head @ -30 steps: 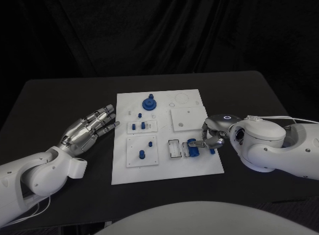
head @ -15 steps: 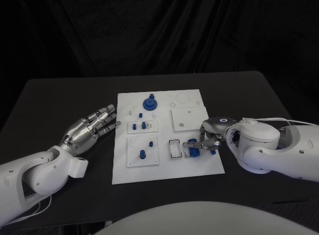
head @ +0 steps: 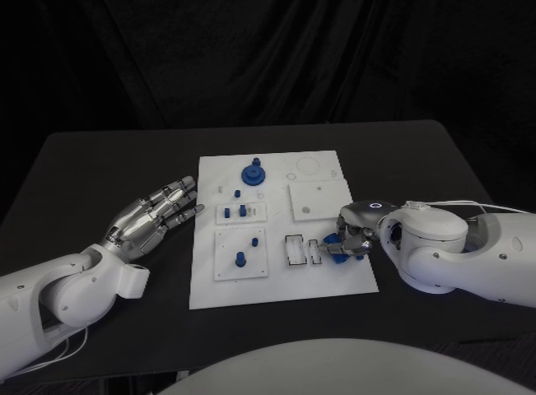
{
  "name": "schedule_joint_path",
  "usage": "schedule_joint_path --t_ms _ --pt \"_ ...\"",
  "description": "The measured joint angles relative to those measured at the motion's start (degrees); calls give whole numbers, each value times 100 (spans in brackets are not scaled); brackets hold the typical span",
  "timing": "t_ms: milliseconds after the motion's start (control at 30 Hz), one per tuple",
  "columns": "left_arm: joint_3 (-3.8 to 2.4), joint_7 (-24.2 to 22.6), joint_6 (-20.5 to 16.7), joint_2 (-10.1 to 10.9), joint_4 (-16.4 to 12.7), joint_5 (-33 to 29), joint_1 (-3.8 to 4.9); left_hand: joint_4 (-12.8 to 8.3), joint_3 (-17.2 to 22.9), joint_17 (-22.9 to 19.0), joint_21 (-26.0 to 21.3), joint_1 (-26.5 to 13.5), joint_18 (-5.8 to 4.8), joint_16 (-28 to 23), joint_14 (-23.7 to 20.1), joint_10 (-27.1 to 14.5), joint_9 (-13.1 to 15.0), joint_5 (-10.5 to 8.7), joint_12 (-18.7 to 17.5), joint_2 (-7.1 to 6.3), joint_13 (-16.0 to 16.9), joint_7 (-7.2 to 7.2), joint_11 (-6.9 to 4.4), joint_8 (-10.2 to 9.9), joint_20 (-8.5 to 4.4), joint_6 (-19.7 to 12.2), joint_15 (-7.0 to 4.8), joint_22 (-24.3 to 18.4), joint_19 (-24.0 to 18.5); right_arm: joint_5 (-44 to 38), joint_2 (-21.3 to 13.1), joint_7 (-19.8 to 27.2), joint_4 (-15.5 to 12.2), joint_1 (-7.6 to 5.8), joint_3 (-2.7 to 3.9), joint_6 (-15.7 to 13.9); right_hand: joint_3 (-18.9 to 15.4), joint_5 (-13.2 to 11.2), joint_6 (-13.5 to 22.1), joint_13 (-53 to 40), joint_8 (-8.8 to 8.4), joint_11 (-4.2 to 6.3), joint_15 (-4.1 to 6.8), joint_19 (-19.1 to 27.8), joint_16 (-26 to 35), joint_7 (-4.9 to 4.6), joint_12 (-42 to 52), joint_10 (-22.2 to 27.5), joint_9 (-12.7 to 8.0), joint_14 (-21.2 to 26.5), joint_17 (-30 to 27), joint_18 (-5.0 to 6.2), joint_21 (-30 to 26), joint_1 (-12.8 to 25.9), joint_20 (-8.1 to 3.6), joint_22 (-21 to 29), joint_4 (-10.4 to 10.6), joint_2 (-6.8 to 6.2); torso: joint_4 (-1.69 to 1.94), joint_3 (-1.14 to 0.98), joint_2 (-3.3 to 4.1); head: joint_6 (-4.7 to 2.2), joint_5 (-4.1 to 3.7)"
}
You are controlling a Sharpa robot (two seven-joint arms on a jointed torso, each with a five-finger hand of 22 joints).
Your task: Assemble the parts on the task board
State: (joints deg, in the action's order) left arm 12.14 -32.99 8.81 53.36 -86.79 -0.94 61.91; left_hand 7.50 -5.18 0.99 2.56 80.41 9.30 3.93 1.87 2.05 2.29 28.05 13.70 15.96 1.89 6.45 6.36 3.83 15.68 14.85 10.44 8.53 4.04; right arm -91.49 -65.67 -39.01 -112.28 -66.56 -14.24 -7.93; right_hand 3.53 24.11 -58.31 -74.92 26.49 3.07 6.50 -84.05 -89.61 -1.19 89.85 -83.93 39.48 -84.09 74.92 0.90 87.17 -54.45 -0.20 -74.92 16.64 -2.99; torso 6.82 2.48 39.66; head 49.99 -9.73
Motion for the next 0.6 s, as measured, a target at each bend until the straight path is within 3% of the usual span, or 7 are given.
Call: schedule_joint_path --t_ms 33,133,233,333,433,600 --pt "0 3 0 -2 1 0 -1 0 0 0 0 0 0 0 0 0 0 0 0 0 0 0 0 0 0 0 0 0 0 15 -1 0 1 0 0 0 -13 21 0 0 -10 0 0 0 0 0 0 0 2 0 0 0 0 -6 0 0 -14 -1 0 -1 0 0 -3" --pt "-1 8 1 -4 1 0 -2 0 0 0 0 0 0 0 0 0 0 0 0 0 0 0 0 0 0 0 0 0 0 65 -4 0 1 1 4 2 -30 403 0 0 -59 0 0 0 22 0 0 0 33 0 0 0 -20 -231 0 0 -29 -32 1 -1 -1 0 -12" --pt "-1 15 1 -4 2 0 -4 0 0 0 0 0 0 0 0 0 0 0 0 0 0 0 0 0 0 0 0 0 0 135 -11 0 -2 1 10 2 -5 1011 23 0 -125 -1 -2 0 22 0 0 1 63 0 0 0 -22 -518 0 0 -86 -92 1 -2 -1 0 -8" --pt "-1 22 2 -4 2 0 -5 0 0 0 0 0 0 0 0 0 0 0 0 0 0 0 0 0 0 0 0 0 0 233 -20 3 -13 0 19 -9 -19 1378 64 0 -166 -3 -9 0 22 1 0 2 93 -4 0 0 -22 -838 0 1 -136 -137 0 -3 -1 0 5" --pt "-1 27 2 1 1 0 -9 0 0 0 0 0 0 0 0 0 0 0 0 0 0 0 0 0 0 0 0 0 0 394 -38 4 -21 -4 26 -60 -63 1703 96 0 -170 -13 -19 0 22 12 0 11 123 4 0 0 -44 -1043 0 1 -180 -317 -2 -3 2 0 26" --pt "0 33 2 8 -6 0 -15 0 0 0 0 0 0 0 0 0 0 0 0 0 0 0 0 0 0 0 0 0 0 689 -81 16 -63 -3 14 -264 -106 2023 126 1 -181 -14 -24 0 22 3 0 10 196 0 -1 0 -44 -1243 0 1 -223 -517 -5 -4 4 0 54"
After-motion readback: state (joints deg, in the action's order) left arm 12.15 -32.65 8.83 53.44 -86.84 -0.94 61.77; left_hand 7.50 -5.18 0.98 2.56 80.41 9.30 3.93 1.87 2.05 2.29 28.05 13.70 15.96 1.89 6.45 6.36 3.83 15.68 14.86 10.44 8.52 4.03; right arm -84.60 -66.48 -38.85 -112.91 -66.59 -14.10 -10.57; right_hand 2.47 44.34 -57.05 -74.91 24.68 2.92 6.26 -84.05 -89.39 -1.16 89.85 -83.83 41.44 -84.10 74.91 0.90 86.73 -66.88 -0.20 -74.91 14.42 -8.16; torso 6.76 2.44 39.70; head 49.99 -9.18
